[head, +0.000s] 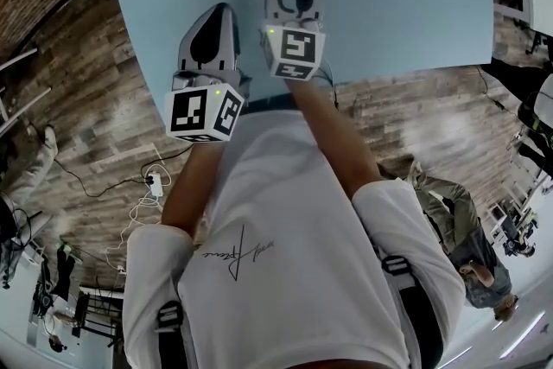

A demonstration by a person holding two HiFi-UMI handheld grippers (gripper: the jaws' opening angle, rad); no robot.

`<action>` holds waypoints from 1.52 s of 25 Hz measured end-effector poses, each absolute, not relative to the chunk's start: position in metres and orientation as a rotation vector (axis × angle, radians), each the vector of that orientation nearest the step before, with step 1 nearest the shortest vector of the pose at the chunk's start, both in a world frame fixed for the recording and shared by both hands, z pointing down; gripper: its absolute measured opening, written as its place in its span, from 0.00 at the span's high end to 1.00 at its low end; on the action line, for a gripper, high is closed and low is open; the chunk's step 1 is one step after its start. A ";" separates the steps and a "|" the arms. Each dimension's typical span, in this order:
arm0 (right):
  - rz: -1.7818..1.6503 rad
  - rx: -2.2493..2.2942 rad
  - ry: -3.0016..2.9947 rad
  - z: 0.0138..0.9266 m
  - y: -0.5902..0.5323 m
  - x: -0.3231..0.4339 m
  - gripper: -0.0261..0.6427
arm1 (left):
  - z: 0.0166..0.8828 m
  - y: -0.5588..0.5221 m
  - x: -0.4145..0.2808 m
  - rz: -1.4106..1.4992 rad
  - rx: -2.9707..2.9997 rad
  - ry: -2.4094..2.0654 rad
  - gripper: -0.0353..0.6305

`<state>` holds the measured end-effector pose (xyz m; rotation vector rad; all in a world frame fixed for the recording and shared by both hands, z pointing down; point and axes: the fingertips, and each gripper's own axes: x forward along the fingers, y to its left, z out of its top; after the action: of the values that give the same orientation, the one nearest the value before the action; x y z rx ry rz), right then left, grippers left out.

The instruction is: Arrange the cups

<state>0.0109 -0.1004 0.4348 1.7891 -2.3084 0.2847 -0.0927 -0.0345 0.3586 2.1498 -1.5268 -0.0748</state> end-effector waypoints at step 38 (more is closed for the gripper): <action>0.137 1.340 -2.616 0.312 -0.062 -0.066 0.93 | 0.355 -0.052 -0.125 -0.029 2.435 -1.399 0.93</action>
<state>-0.0659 -0.0623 0.3119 1.3397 -2.6164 0.1369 -0.1250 -0.0521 0.3550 2.4349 -1.3993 -0.0292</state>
